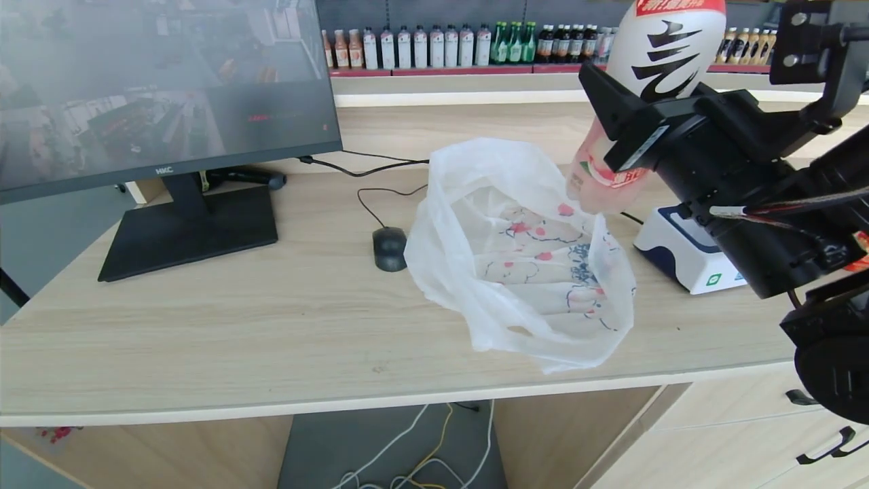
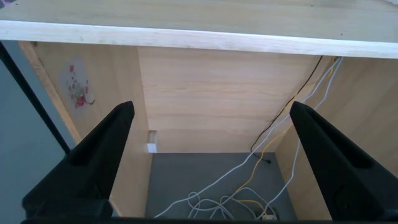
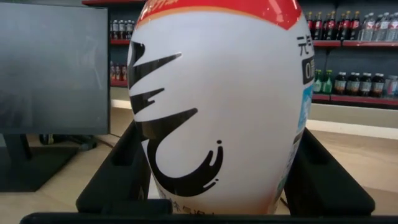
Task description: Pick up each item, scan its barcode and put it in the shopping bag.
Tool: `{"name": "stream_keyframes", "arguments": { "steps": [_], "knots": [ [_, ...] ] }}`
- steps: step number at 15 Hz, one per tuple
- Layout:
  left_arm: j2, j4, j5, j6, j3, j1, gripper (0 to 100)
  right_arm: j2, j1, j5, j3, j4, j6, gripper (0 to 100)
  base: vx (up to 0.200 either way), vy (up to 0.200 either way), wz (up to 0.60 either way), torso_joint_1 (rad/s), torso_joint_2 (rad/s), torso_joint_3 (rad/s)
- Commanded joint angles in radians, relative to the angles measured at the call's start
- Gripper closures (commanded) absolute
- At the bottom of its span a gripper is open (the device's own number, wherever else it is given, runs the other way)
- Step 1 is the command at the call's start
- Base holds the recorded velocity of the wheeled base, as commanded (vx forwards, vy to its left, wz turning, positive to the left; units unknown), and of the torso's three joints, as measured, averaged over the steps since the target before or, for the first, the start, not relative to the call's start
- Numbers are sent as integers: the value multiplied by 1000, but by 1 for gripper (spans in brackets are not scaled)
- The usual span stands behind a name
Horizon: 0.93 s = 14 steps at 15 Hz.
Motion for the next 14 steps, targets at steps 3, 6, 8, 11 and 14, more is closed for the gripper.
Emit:
{"name": "stream_keyframes", "arguments": {
  "steps": [3,6,8,11,14],
  "knots": [
    [0,0,0,0,0,1,0,31,14,-2,-27,-4,1,100,0,0,0,0,0,0],
    [0,0,0,0,0,1,0,65,49,-4,-76,-4,1,100,0,0,0,0,0,0],
    [0,0,0,0,0,1,0,111,66,-4,-122,-3,1,100,0,0,0,0,0,0],
    [0,0,0,0,0,1,0,192,61,-2,-193,2,1,100,0,0,0,0,0,0],
    [0,0,0,0,0,1,0,243,61,-2,-222,43,1,100,0,0,0,0,0,0]
  ]
}}
